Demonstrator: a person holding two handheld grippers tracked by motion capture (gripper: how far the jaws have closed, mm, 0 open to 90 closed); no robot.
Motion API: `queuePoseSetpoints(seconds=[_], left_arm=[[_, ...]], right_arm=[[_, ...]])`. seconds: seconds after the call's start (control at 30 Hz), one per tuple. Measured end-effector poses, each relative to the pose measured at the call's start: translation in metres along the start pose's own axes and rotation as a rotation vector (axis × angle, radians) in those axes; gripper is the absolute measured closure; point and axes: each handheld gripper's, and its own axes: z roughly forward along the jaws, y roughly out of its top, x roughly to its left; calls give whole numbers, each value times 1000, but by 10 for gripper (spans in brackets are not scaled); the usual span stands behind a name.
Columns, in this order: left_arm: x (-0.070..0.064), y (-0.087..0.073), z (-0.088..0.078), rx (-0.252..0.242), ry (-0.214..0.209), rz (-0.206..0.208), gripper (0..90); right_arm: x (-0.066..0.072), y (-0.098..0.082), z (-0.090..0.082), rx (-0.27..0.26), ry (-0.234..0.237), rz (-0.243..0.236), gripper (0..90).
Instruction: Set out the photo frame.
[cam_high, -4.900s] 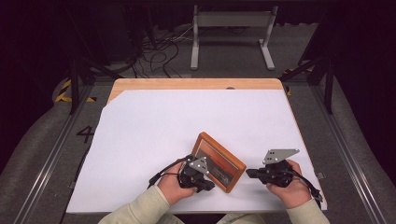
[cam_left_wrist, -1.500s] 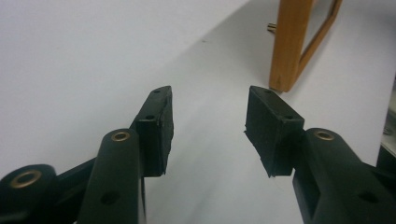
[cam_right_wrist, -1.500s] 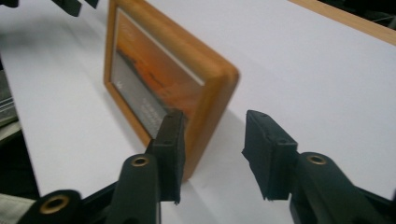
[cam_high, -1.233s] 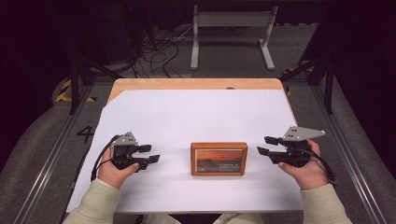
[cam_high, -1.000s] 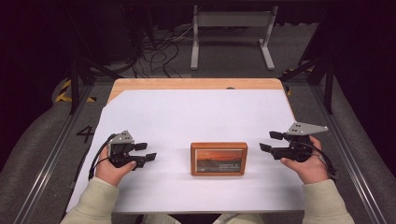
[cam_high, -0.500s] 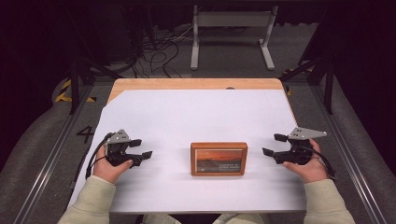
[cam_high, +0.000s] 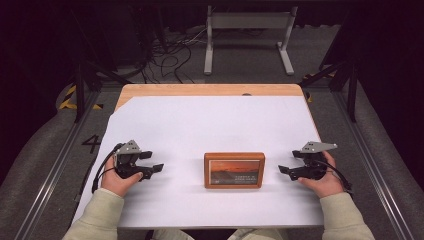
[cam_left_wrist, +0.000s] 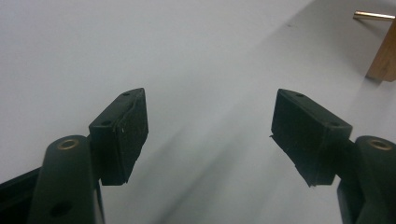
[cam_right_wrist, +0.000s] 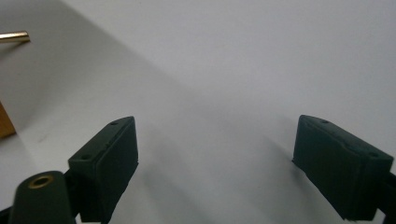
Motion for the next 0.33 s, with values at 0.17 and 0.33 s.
queuePoseSetpoints(seconds=[0.17,0.33], left_arm=[[-1,0,1,14,12,-25,261],[-3,0,3,25,20,-40,228]], right_arm=[[2,-1,3,18,-6,-8,132],[6,1,2,10,-11,1,153]])
